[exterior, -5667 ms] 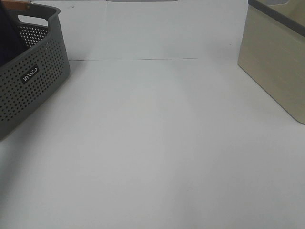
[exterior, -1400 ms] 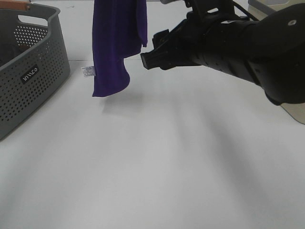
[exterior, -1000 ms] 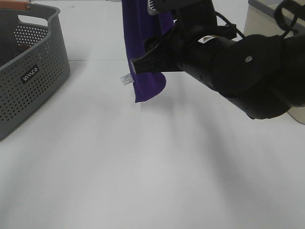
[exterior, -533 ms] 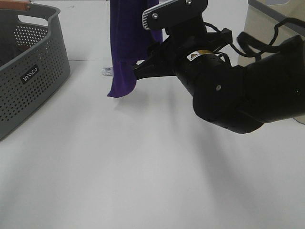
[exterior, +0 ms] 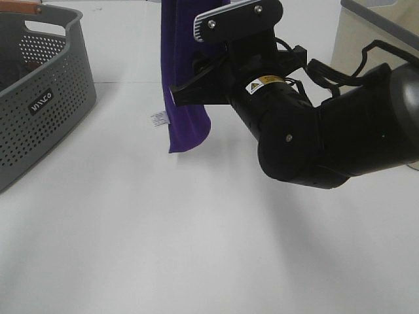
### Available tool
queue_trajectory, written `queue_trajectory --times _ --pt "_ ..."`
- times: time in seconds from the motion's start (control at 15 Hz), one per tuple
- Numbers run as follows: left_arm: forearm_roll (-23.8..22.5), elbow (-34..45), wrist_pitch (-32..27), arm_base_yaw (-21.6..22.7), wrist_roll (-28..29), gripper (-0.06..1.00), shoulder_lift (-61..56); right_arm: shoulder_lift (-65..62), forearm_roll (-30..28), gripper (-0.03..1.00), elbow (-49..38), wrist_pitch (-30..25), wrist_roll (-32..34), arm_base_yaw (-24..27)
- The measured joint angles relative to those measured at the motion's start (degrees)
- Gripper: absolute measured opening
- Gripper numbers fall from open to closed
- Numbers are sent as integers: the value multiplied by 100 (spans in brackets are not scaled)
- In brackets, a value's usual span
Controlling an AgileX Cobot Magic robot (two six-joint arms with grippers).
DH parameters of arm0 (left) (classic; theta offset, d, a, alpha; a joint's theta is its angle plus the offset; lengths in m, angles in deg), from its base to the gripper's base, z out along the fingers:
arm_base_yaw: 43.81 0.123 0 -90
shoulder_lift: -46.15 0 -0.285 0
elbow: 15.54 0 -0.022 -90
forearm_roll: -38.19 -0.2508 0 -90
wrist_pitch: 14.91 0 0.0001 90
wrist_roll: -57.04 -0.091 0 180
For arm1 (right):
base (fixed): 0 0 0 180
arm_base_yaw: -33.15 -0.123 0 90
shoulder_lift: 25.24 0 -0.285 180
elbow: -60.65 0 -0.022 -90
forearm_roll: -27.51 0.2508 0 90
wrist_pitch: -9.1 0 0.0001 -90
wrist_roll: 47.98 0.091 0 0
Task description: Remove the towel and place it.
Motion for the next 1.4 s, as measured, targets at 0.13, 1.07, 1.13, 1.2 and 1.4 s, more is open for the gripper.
queue_trajectory --times 0.13,1.07,1.13,1.2,1.4 --pt "17 0 -172 0 0 0 0 23 292 43 0 109 -63 0" --pt "11 0 -235 34 -11 0 0 -424 1180 0 0 -481 -905 115" --pt "-11 0 -367 92 -29 0 -11 -733 1031 0 0 -1238 -911 332" --pt "-17 0 -544 201 -40 0 -29 -997 728 0 0 -1971 -911 647" --pt "-46 0 -1358 688 -74 0 -138 -1662 11 0 6 -3650 -848 1879"
